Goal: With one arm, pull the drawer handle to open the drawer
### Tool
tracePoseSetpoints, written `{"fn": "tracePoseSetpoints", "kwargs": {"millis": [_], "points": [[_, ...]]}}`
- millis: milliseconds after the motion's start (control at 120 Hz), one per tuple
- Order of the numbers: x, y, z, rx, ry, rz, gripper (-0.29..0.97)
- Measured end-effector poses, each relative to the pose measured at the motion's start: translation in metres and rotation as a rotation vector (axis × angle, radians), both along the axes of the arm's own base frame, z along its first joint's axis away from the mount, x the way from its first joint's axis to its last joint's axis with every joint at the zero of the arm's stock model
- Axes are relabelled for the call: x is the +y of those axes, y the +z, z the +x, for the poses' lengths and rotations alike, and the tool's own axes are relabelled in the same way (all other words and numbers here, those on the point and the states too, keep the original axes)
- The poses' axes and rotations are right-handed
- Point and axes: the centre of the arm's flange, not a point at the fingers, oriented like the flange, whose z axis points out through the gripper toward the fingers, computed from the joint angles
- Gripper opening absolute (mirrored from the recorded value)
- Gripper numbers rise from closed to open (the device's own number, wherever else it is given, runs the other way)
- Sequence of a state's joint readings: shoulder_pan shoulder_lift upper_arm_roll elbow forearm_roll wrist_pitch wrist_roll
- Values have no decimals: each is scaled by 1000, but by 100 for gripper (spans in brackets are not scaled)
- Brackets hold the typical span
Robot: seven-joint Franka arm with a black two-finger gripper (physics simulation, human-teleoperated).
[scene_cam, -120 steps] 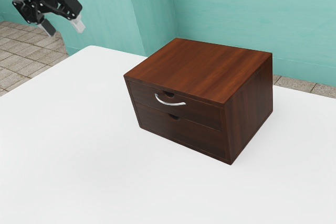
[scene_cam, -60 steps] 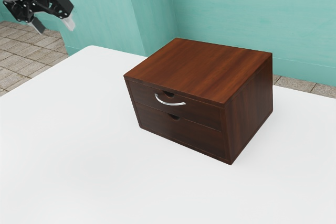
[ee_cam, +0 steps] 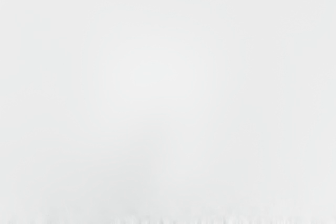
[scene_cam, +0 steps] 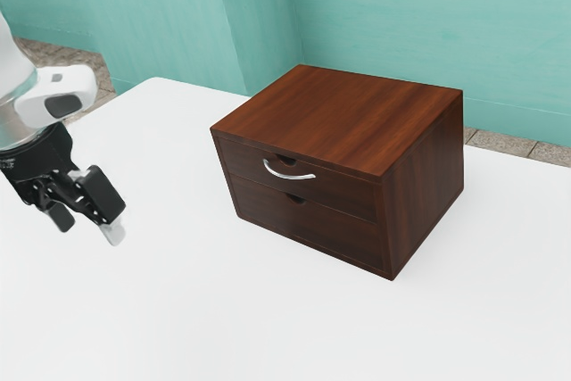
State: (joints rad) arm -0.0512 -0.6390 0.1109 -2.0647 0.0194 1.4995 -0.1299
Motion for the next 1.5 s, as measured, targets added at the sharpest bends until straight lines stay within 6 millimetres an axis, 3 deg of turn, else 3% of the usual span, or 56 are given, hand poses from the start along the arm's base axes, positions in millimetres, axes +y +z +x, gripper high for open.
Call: {"fn": "tracePoseSetpoints", "kwargs": {"millis": [58, 133, 317, 500, 583, 717, 917, 1150, 1417, 1500], "points": [[-7, -17, -10, 31, -19, -11, 68], [-6, -25, -10, 14, -106, -7, 67], [-16, -9, 11, -57, -452, 48, 68], [-18, -9, 25, -72, -707, 85, 68], [-18, -26, 46, -25, -804, 106, 68], [-37, -28, 71, -57, -1001, 181, 68], [-47, -49, 128, -114, -1251, 297, 68], [-38, -58, 171, -178, -1420, 394, 68], [-50, -61, 195, -195, -1548, 434, 68], [-41, -66, 198, -198, -1556, 413, 68]]}}
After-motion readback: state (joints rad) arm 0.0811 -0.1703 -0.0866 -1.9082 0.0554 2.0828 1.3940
